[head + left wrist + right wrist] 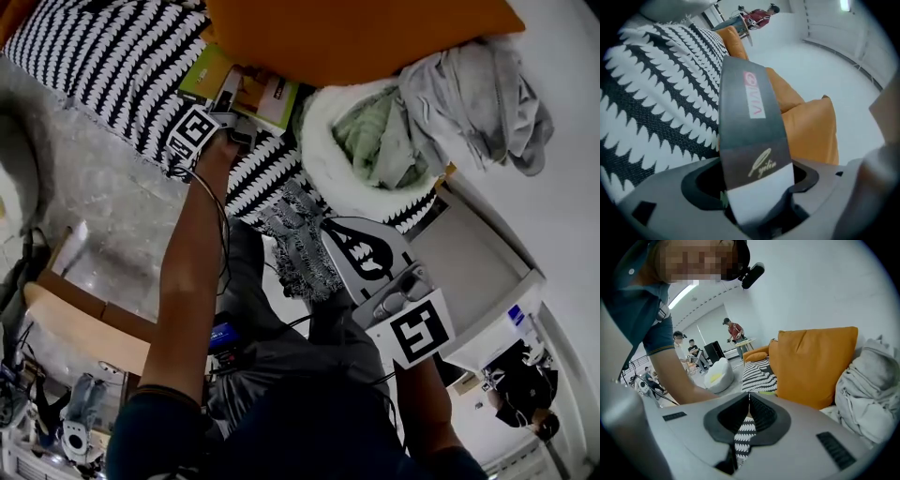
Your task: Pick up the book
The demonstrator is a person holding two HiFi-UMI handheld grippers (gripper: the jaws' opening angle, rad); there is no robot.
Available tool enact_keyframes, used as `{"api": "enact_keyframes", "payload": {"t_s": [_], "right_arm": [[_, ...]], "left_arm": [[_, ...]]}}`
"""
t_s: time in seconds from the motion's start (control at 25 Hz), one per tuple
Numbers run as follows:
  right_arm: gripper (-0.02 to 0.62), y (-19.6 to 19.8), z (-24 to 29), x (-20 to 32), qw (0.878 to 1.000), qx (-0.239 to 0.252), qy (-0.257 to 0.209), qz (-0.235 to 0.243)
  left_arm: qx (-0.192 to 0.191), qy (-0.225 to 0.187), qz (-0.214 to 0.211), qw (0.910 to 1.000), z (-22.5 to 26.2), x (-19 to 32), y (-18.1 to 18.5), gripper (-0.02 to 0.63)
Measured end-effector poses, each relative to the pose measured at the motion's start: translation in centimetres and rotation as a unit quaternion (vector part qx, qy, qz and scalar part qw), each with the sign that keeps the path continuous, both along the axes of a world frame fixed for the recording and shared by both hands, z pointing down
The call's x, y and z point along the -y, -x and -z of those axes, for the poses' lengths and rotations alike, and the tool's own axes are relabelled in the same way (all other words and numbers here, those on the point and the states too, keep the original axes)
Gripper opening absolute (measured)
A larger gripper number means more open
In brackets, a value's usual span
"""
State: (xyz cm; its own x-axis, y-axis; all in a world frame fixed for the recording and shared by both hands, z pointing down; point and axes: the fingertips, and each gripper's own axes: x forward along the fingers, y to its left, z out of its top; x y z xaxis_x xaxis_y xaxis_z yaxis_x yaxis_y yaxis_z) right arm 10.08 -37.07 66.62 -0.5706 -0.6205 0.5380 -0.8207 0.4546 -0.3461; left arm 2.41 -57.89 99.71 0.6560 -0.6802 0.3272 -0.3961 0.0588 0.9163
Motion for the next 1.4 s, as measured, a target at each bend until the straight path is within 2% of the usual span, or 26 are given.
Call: {"api": "enact_keyframes", "payload": {"t_s": [0.08,0.16,0.24,0.32,0.44,0.52,0.64,0.84,0.96,1.12,1.28,1.4], "right_arm": [[0.015,-0.1,0.5,0.1,1.0,0.0,-0.004,0.001],[0.014,-0.2,1.3,0.1,1.0,0.001,-0.012,0.001],[0.015,-0.3,2.2,0.2,1.0,0.001,-0.023,0.001],[0.014,-0.5,3.3,0.4,0.999,0.002,-0.032,0.0],[0.015,-0.7,5.6,1.0,0.999,0.007,-0.048,-0.005],[0.015,-0.7,7.6,1.5,0.998,0.012,-0.067,-0.008],[0.015,-0.4,11.3,2.3,0.994,0.018,-0.106,-0.01],[0.014,-0.1,16.7,1.9,0.988,0.019,-0.154,-0.004],[0.015,-0.1,19.8,1.4,0.983,0.017,-0.185,0.0],[0.014,1.0,23.7,0.5,0.974,0.012,-0.224,0.013],[0.015,2.2,27.6,-1.2,0.963,0.004,-0.267,0.026],[0.014,3.1,31.1,-2.6,0.951,-0.005,-0.307,0.038]], "left_arm": [[0.014,0.028,0.013,0.9994,-0.6,-1.5,1.0,0.283],[0.031,0.048,0.018,0.9982,-0.8,-3.2,2.5,0.115],[0.029,0.027,-0.006,0.9992,0.9,-4.5,3.0,0.107],[0.018,-0.015,-0.056,0.9981,4.7,-5.6,2.6,0.107],[0.019,-0.075,-0.129,0.9886,11.8,-6.8,2.2,0.107],[0.023,-0.119,-0.155,0.9805,17.5,-6.6,2.6,0.107],[0.015,-0.192,-0.16,0.9681,27.2,-5.4,3.4,0.107],[0.018,-0.296,-0.14,0.9448,41.5,-6.2,5.3,0.107],[0.046,-0.355,-0.144,0.9225,48.4,-8.0,5.5,0.107],[0.094,-0.429,-0.154,0.8852,55.9,-11.3,5.8,0.107],[0.149,-0.492,-0.165,0.8415,62.3,-14.7,6.4,0.107],[0.167,-0.544,-0.16,0.8065,68.0,-17.3,6.7,0.107]]}}
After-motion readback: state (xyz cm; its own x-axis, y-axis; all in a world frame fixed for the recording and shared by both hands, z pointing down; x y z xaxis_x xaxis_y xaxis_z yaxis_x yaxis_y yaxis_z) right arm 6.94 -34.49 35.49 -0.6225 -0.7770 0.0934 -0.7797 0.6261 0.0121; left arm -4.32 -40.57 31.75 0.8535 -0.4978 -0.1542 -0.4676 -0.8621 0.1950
